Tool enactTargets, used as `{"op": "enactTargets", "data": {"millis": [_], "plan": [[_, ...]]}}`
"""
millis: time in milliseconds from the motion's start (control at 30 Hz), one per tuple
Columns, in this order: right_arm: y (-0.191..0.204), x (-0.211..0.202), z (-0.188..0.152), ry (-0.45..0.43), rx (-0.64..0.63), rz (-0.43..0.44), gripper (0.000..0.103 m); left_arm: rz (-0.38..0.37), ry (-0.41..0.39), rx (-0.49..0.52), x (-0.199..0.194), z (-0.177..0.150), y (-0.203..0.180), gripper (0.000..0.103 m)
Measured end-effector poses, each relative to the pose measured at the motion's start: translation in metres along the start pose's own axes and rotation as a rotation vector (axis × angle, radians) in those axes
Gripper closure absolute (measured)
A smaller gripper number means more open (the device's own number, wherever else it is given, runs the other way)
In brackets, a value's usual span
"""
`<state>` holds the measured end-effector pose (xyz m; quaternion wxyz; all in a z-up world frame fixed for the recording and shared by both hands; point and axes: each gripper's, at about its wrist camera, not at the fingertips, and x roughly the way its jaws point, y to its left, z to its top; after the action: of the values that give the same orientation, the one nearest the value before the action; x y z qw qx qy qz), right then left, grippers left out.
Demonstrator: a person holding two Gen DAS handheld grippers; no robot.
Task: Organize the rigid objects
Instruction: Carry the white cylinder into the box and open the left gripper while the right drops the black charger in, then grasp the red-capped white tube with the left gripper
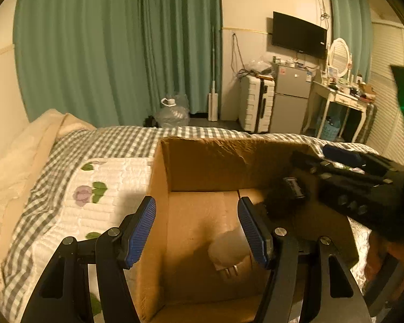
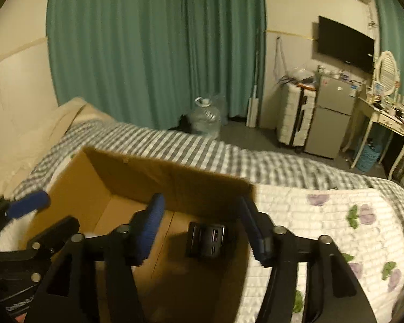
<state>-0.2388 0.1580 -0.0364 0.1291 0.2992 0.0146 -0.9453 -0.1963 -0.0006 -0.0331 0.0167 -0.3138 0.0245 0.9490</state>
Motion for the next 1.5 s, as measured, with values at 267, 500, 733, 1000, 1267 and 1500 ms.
{"op": "enactTargets", "data": {"millis": [267, 500, 733, 1000, 1267, 1500], "plan": [[-0.002, -0.095, 0.02, -0.064, 0.001, -0.068, 0.028, -0.018, -0.054, 0.017, -0.072, 0.012, -0.007, 0.037], [0.008, -0.19, 0.022, -0.102, -0.046, -0.119, 0.016, 0.005, -0.091, 0.049, -0.146, 0.004, -0.007, 0.035], [0.027, -0.243, -0.011, -0.096, -0.068, -0.129, 0.008, -0.004, -0.082, 0.046, -0.184, -0.026, 0.002, 0.035], [0.041, -0.245, -0.063, -0.068, -0.062, -0.09, 0.0, -0.012, -0.026, 0.033, -0.181, -0.074, 0.002, 0.034], [0.036, -0.189, -0.124, 0.072, -0.072, -0.094, 0.0, -0.026, 0.04, -0.019, -0.141, -0.121, 0.011, 0.034], [0.024, -0.147, -0.157, 0.176, -0.061, -0.098, 0.0, -0.058, 0.143, 0.016, -0.103, -0.149, 0.002, 0.034]]}}
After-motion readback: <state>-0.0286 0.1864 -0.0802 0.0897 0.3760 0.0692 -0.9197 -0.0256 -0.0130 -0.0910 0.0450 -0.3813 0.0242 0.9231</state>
